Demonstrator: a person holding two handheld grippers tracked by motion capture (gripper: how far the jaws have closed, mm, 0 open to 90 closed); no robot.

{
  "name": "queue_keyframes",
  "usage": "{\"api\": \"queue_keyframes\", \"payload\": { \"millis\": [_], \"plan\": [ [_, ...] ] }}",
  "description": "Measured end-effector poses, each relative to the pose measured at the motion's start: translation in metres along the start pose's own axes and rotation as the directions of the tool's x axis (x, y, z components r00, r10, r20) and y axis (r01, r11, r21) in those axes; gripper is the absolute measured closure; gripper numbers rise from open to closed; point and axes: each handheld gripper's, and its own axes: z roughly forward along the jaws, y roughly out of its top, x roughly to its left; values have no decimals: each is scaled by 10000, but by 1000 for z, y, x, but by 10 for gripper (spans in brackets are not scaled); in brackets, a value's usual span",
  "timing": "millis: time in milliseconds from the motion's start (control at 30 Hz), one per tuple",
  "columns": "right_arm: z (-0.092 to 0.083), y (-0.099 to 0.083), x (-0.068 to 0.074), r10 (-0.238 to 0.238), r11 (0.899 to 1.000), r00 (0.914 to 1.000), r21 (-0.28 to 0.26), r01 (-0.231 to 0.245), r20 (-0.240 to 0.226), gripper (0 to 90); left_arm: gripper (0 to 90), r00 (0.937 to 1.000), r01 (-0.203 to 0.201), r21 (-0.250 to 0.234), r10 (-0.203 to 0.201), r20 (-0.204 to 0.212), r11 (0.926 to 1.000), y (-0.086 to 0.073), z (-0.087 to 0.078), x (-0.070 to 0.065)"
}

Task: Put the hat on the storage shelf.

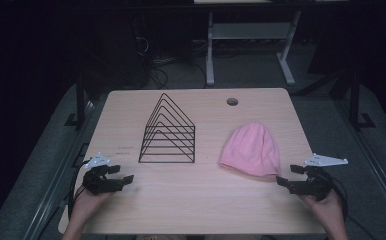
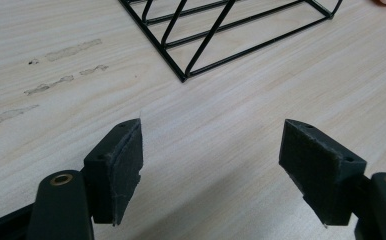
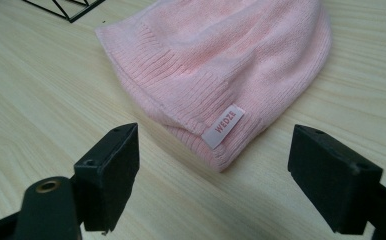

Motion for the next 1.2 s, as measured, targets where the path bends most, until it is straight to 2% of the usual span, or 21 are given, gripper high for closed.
{"api": "queue_keyframes", "payload": {
  "millis": [333, 467, 633, 1033, 1200],
  "plan": [
    [-5, 2, 1, 42, 9996, 10000, -292, -43, -33, 195, 253, 9999, -105, 91, 105, 33, 9999, -1, 0, 1],
    [-5, 4, 3, 34, 9997, 10000, -236, -35, -73, 191, 252, 9999, -172, 57, 172, -7, 9998, 0, -2, 1],
    [-5, 4, 2, 41, 9997, 9999, -232, -43, -93, 188, 245, 10000, -45, 12, 44, 20, 10000, 0, 0, 1],
    [0, 24, -8, 63, 10000, 9996, -54, -64, -268, 164, 240, 10000, 81, 7, -81, -2, 10000, 0, 2, 2],
    [2, 35, -11, -44, 9998, 9993, 199, 51, -379, 162, 240, 10000, -73, 39, 73, 28, 10000, 2, 4, 3]
  ]
}}
